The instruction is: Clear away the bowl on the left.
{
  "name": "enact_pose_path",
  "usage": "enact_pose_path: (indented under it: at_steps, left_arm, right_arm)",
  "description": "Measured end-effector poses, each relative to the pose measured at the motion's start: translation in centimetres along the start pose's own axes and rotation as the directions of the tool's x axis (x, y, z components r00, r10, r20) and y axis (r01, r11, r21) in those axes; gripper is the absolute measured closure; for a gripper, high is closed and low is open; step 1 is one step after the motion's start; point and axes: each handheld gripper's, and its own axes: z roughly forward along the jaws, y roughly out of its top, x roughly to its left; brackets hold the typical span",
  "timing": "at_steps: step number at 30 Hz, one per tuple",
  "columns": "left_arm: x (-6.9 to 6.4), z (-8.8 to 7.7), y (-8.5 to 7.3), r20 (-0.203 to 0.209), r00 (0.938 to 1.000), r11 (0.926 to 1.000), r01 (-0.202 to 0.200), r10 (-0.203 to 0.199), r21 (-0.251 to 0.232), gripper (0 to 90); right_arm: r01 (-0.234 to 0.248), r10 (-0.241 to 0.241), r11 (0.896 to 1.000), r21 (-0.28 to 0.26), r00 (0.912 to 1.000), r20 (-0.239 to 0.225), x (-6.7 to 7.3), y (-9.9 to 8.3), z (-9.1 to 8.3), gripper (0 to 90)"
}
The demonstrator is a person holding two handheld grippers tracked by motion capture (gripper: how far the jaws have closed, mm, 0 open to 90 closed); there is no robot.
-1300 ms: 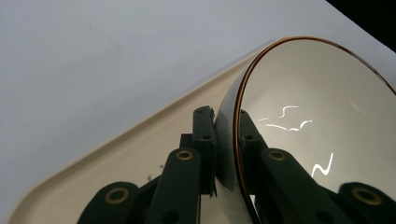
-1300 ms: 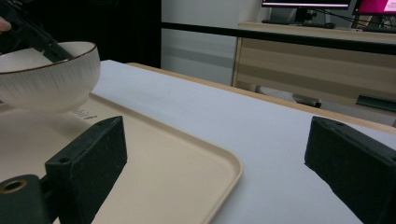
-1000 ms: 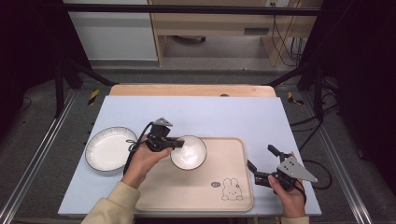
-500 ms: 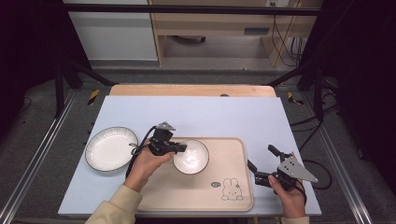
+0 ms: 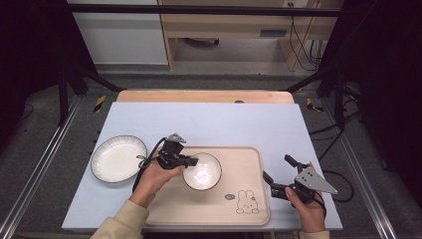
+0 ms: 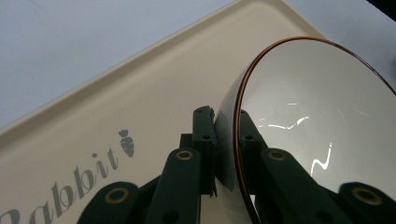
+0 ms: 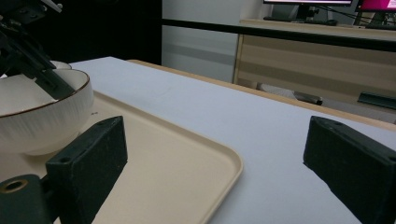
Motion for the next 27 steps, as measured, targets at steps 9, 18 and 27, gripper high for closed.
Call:
enact_pose_path:
  at_steps: [9, 18, 27]
  left_arm:
    - [-0.10, 0.11, -0.44, 0.010, 0.9999, 0.9999, -0.004, 0.004, 0.013, 82.3]
    - [-0.25, 0.51, -0.70, 0.023, 0.9997, 0.9996, 0.001, -0.001, 0.027, 82.2]
    - [0.02, 0.75, -0.78, 0.019, 0.9998, 0.9989, 0.008, -0.009, 0.046, 82.1]
  right_arm:
    - [-0.001, 0.001, 1.000, 0.001, 1.0000, 0.003, -0.04, -0.01, 0.00, 5.5]
    - [-0.003, 0.003, 1.000, 0.003, 1.0000, 0.005, -0.09, -0.04, -0.01, 4.9]
    - [-0.012, 0.012, 1.000, 0.005, 0.9999, 0.007, -0.10, -0.04, 0.03, 3.8]
